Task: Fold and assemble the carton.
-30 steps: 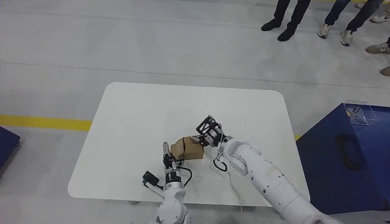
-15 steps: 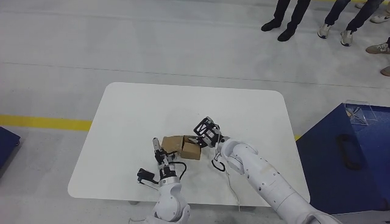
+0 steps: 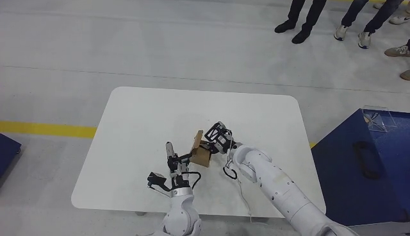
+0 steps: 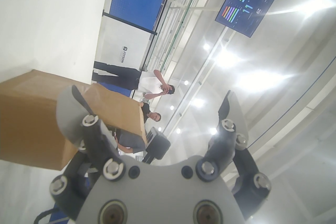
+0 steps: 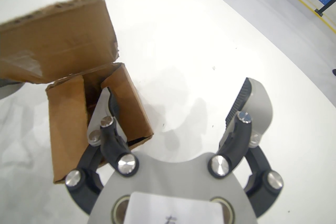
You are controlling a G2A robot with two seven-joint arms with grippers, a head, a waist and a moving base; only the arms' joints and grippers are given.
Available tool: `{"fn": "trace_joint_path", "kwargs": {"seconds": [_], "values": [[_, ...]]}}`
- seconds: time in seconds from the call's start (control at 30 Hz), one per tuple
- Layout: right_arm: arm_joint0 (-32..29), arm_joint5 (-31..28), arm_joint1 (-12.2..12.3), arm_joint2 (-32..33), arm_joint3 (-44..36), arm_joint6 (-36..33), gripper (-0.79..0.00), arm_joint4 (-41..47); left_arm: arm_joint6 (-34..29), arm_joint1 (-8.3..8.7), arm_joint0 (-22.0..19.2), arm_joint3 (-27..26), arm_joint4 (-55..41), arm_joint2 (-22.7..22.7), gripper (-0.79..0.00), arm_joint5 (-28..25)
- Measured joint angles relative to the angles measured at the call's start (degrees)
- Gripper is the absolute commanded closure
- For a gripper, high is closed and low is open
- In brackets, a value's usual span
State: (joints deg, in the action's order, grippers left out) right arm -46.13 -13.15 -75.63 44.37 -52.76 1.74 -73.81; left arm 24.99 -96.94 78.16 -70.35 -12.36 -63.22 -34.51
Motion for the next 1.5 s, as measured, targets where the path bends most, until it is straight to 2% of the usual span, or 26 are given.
{"fn": "trace_joint_path", "kwargs": {"seconds": [0.3, 0.47, 0.7, 0.83, 0.97, 1.1, 1.3, 1.4, 1.5], "values": [[-0.71, -1.56, 1.51, 5.15, -0.97, 0.6, -0.785, -0.6, -0.32, -0.5, -0.64, 1.1, 0.65, 0.47, -0.785, 2.42], [-2.09, -2.15, 1.66, 5.45, -2.63, -0.47, -0.785, -1.78, -0.69, -0.66, -0.49, 0.6, 0.21, 0.28, -0.785, 3.23], [-2.82, -2.45, 1.4, 5.66, -3.5, -1.01, -0.785, -2.26, -0.5, -0.53, 0.9, -3.06, -1.55, -1.69, -0.785, 7.4], [-2.97, -3.02, 1.39, 6.04, -3.62, -1.18, -0.785, -2.7, 0.44, -0.49, 0.49, -3.92, -1.93, -2.97, -0.785, 10.92], [-3.41, -3.02, 1.58, 7.18, -4.35, -0.17, -0.785, -2.75, 0.04, -0.56, 0.34, -4.02, -2.15, -3.17, -0.785, 12.24], [-4.6, -2.49, 2.35, 10.15, -5.68, -0.52, -0.785, -2.11, 1.52, -0.81, -1.58, -2.41, -2.15, -3.77, -0.785, 12.21], [-5.16, -4.72, 3.28, 13.71, -5.29, -6.67, -0.785, -0.37, 4.92, -1.48, -5.4, -1.46, -0.14, -3.76, -0.785, 7.16], [-4.81, -5.03, 3.23, 14.09, -4.14, -7.8, -0.785, 0.23, 5.91, -1.92, -8.33, 0.88, 2.03, -2.92, -0.785, 7.57], [-4.26, -5.57, 3.02, 13.98, -3.14, -7.81, -0.785, 0.69, 7.07, -2.38, -12.15, 5.17, 3.87, -2.32, -0.785, 10.45]]}}
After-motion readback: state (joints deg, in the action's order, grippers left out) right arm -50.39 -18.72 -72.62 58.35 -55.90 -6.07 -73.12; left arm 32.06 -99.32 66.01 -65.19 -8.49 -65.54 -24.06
